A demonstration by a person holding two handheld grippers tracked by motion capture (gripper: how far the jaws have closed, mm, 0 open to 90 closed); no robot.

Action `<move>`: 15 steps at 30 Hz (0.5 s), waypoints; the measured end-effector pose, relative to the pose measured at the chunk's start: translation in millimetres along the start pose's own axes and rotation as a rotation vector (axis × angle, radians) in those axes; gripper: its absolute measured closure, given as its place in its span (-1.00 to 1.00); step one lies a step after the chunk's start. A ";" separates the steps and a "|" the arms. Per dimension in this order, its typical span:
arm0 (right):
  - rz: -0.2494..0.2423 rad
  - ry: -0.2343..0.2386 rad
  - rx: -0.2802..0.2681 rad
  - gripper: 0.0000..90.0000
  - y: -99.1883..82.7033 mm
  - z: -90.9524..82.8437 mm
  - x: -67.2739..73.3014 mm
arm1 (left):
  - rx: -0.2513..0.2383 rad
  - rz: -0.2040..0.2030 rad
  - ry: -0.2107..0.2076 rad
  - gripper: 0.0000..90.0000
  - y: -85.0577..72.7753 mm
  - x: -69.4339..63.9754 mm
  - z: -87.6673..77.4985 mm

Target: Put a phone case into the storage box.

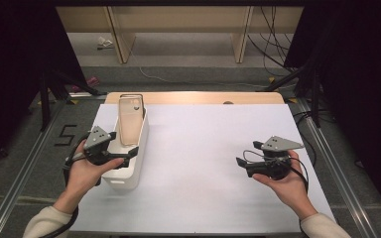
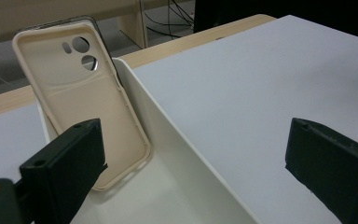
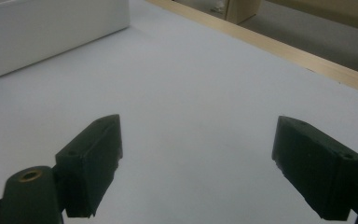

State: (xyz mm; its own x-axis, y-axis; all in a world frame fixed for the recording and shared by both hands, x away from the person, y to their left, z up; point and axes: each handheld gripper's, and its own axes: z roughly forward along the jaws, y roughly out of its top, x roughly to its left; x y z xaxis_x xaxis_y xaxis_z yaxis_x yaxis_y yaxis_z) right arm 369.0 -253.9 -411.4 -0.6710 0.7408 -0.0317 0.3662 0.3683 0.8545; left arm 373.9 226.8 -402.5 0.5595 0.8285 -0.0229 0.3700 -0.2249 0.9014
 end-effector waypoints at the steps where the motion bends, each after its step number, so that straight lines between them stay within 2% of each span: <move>1: 0.000 0.000 0.000 -0.63 0.1 -0.1 0.1 | -0.002 0.002 -0.001 -0.90 -0.4 -1.4 -0.9; 15: 0.004 0.002 0.000 -0.63 0.1 -0.2 0.8 | -0.031 0.048 -0.017 -0.89 -8.7 -20.7 -7.6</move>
State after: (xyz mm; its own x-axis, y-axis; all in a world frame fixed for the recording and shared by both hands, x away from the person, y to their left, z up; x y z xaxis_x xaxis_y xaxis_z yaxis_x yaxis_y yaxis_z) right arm 368.4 -253.3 -411.2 -0.6710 0.7410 -0.0276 0.3687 0.3657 0.8546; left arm 353.5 215.4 -406.6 0.5886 0.8083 0.0137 0.3194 -0.2481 0.9146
